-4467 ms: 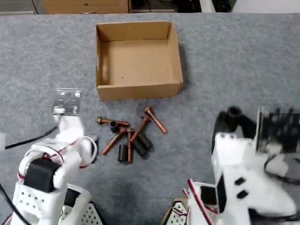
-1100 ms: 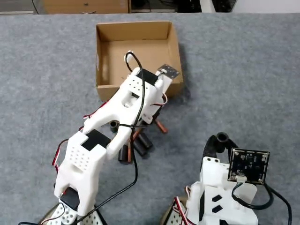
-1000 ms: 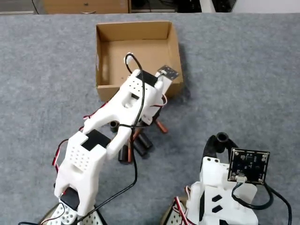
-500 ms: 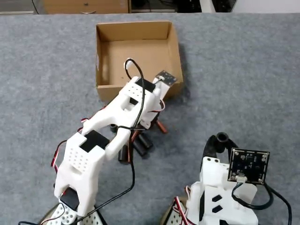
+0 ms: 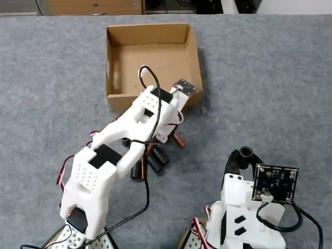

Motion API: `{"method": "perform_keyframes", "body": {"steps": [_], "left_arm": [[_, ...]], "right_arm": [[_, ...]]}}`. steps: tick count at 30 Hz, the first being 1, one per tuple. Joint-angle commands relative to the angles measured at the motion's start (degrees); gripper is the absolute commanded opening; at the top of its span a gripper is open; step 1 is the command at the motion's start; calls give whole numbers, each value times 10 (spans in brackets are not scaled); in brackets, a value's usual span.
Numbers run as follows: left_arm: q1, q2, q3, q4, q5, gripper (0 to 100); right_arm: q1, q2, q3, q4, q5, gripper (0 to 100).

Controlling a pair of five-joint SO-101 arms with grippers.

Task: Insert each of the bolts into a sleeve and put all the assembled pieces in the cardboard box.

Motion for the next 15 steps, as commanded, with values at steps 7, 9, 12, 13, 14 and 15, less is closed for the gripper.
{"method": "perform_keyframes", "body": {"steps": [7,9,12,13,14,15], "left_arm": [[-17,-7,-257,222,58,18],[-18,-7,-321,271,70,18],[-22,-10,-363,273,103,18],[-25,-19,-370,273,113,18],[-24,-33,-371,273,128,18],[-23,-51,-367,273,142,18]], "right_arm": [[6,-62,1,-5,5,2],[6,-62,3,-5,5,2],[1,-61,4,-6,5,2],[-8,-59,6,-10,5,2],[-21,-59,11,-14,5,2],[-32,-59,19,-18,5,2]]}}
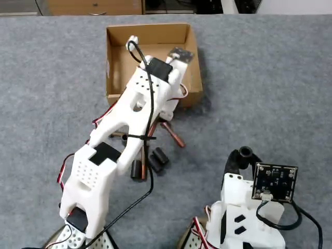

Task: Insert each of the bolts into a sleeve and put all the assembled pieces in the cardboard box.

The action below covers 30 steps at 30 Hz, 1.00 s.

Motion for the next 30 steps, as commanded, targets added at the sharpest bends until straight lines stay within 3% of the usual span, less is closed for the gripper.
{"method": "perform_keyframes", "body": {"steps": [1,9,22,27,30], "left_arm": [[-4,-76,-31,11,42,18],[5,-328,148,11,108,18],[-2,-728,385,9,273,18],[-6,-849,433,-2,282,18],[-49,-912,485,-28,279,18]], "right_arm": [[-41,-59,19,-23,5,2],[-97,-58,63,-64,1,2],[-291,-58,87,-62,0,1],[-387,-58,117,-66,-15,1],[-441,-56,123,-67,-27,1]]}}
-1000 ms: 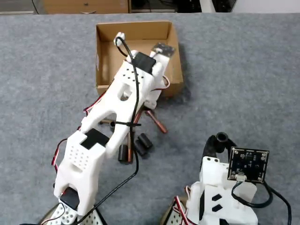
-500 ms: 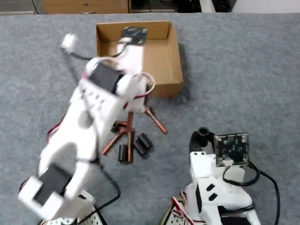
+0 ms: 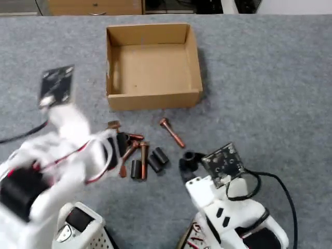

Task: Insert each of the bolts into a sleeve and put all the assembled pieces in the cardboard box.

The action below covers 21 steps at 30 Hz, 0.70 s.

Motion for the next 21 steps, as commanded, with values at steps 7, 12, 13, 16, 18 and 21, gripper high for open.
{"method": "perform_keyframes", "body": {"steps": [7,12,13,16,18,21], "left_arm": [[-113,-197,176,-113,5,18],[-151,-267,246,-160,5,18],[-164,-278,258,-171,5,18],[-207,-313,300,-209,4,18],[-228,-333,331,-237,3,18],[-248,-362,369,-273,5,18]], "right_arm": [[-153,105,-2,-69,-15,1],[-154,265,-11,-146,-15,1],[-155,290,-20,-149,-15,1],[-183,346,-57,-149,-15,1],[-214,365,-80,-149,-15,1],[-242,380,-108,-150,-39,1]]}}
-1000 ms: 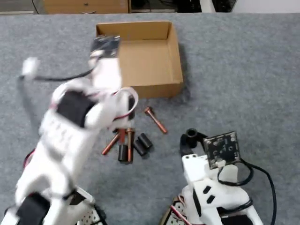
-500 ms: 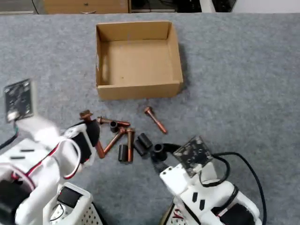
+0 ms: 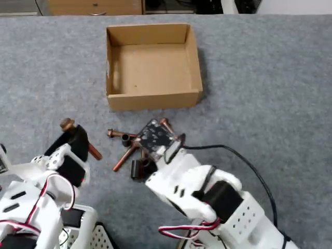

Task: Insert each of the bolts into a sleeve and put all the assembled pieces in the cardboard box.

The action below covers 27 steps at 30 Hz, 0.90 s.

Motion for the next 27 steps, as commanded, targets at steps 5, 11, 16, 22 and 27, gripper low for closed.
{"method": "perform_keyframes", "body": {"steps": [5,11,16,22,27], "left_arm": [[-36,-78,82,-89,4,18],[-31,-153,141,-100,38,18],[-25,-162,155,-97,77,18],[60,-161,135,-39,82,18],[76,-161,132,-19,78,18]], "right_arm": [[-58,26,-71,-16,-38,1],[-94,43,-73,-18,-39,1],[-94,43,-69,-54,-46,1],[-91,42,-46,-75,-41,1],[-91,41,-37,-74,-41,1]]}}
